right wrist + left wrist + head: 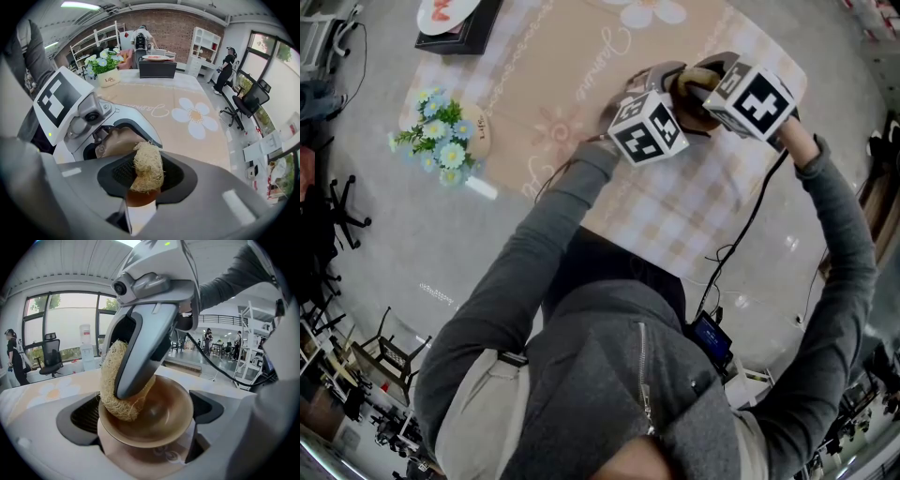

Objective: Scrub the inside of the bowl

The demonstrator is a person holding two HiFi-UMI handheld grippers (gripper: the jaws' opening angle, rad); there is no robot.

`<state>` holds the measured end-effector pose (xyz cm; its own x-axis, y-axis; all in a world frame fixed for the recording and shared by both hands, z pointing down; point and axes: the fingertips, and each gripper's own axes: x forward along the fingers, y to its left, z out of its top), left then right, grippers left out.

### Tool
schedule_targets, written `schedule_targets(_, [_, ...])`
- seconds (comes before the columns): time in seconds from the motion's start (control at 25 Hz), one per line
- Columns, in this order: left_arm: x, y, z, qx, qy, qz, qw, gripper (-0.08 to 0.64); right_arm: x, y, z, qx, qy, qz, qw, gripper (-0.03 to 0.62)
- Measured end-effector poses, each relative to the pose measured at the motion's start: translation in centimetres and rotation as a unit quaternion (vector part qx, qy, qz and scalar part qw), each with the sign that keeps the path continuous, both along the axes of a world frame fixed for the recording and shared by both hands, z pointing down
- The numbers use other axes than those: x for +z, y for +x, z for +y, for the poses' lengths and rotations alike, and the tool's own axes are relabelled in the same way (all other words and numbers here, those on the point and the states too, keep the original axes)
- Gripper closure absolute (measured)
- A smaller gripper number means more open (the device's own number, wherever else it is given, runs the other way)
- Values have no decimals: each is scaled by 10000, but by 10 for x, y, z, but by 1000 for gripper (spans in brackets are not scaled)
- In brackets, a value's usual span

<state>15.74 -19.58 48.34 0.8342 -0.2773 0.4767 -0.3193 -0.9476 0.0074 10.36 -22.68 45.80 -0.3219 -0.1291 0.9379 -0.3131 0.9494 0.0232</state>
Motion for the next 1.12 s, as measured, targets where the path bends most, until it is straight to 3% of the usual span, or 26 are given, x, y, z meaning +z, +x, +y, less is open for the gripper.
schedule_targets(1.12, [1, 0, -1, -7, -3, 6, 10000, -21, -3, 26, 6, 297, 139, 63, 9994, 486])
